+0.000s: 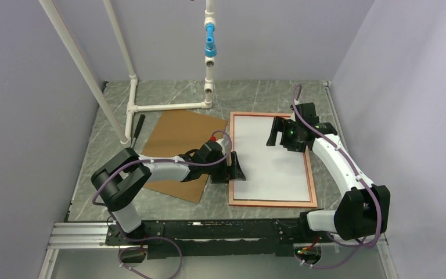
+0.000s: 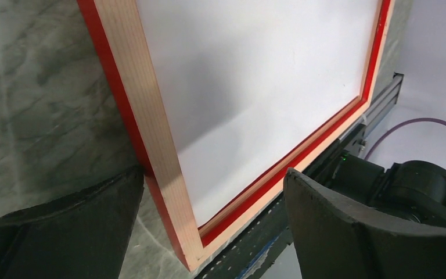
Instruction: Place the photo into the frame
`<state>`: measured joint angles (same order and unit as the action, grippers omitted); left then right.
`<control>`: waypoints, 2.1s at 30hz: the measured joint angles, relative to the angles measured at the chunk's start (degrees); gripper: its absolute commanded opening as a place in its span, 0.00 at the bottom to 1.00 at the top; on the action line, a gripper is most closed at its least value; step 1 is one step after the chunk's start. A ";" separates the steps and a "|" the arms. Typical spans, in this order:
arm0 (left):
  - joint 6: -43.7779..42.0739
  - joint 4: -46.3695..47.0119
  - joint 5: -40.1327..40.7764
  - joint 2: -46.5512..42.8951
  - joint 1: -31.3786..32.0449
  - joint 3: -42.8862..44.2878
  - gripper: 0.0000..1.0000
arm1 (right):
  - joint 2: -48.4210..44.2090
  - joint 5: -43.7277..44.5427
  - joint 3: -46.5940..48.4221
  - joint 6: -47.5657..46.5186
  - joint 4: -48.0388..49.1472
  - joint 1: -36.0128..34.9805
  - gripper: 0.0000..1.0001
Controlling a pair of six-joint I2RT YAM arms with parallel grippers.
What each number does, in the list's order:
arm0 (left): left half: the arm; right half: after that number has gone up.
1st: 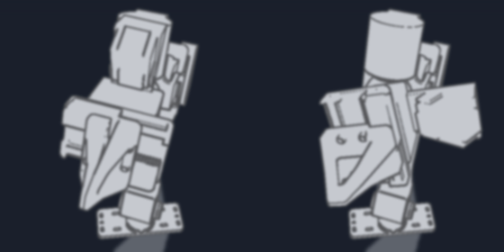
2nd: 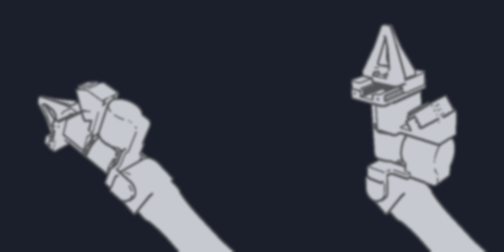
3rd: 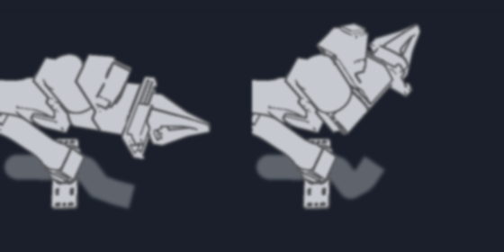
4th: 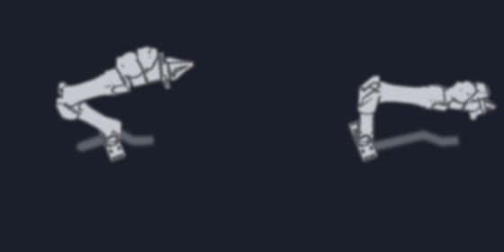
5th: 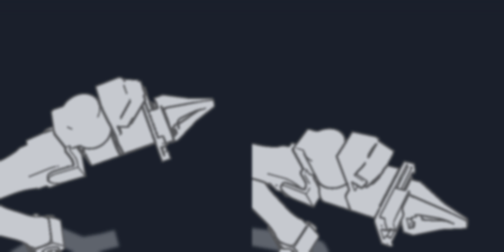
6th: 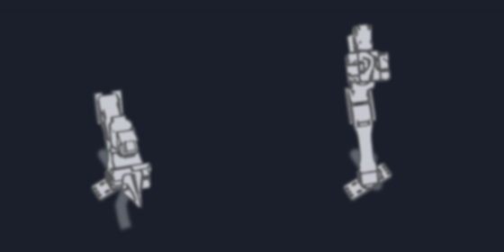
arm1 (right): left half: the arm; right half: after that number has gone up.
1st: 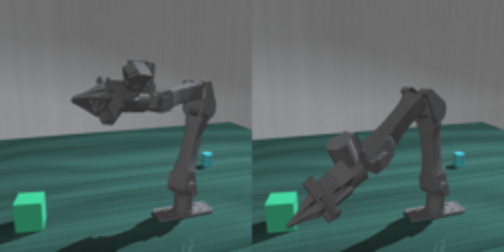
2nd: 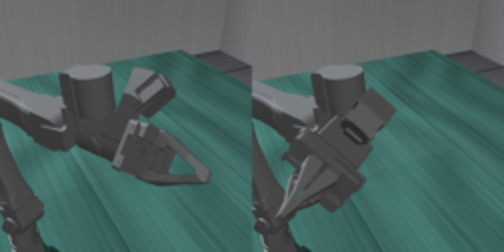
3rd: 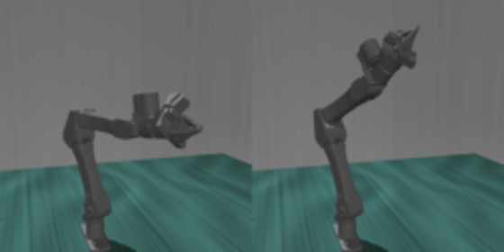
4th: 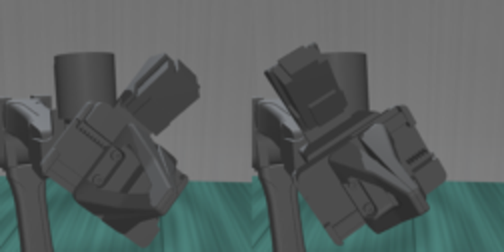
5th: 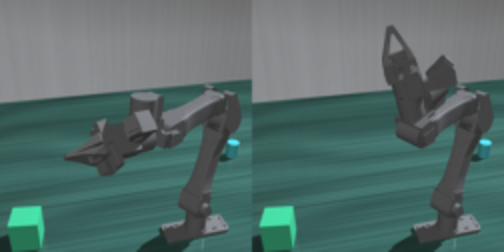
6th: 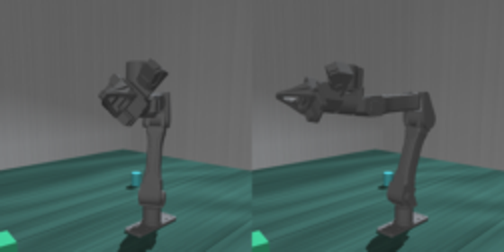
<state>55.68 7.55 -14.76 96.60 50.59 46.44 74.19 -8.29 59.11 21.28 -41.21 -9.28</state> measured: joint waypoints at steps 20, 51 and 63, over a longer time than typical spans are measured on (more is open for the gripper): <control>0.55 5.07 -2.86 1.31 0.48 -0.59 0.99 | -0.20 -1.73 -1.14 0.20 0.98 0.74 0.93; -10.10 -23.39 29.51 -55.74 -18.62 -23.91 1.00 | 1.81 -18.16 -9.53 7.15 12.17 -0.28 1.00; -14.64 -36.96 39.23 -48.92 -20.61 -16.48 0.99 | 9.05 -14.75 -5.01 13.20 16.79 -18.40 1.00</control>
<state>41.04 -29.41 24.47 47.68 29.98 29.95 83.24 -23.05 54.11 34.48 -24.43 -27.68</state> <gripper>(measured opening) 0.994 0.994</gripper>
